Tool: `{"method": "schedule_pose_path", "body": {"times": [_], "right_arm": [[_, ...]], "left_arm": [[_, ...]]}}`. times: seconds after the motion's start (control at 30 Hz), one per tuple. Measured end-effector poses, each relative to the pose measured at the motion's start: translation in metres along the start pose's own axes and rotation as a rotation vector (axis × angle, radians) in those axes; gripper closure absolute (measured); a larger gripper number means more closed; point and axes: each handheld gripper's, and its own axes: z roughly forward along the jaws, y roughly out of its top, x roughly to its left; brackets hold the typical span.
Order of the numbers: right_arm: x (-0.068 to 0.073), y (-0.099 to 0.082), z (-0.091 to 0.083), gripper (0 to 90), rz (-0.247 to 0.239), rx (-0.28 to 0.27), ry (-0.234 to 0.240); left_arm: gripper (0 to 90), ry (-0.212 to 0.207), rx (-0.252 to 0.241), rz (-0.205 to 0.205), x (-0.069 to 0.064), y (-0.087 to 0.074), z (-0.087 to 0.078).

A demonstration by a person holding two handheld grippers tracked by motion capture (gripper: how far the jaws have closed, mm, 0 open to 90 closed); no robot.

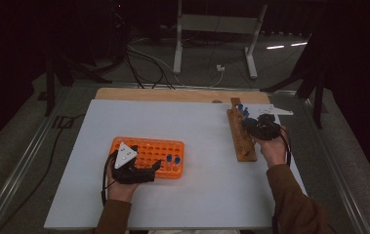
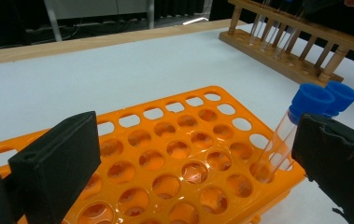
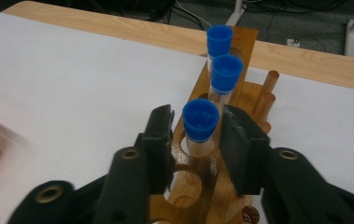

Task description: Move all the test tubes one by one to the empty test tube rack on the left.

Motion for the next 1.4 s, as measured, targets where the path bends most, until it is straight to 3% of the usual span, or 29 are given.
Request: {"method": "schedule_pose_path", "body": {"times": [0.17,0.63,1.03,1.4], "right_arm": [[0.004,0.001,0.007,74.1,-0.042,0.013,-0.009],[0.008,0.001,0.016,77.1,-0.066,0.036,-0.072],[0.004,0.006,0.003,77.2,-0.054,0.0,-0.061],[0.003,0.022,-0.018,77.3,-0.051,-0.056,-0.048]], "left_arm": [[2.3,0.001,-0.002,-0.001,0.0,0.0,0.0],[2.4,0.003,-0.001,-0.002,0.0,0.0,0.0],[2.4,0.002,0.007,0.006,0.0,-0.001,0.001],[2.3,0.005,0.001,0.001,0.001,-0.001,0.001]]}}
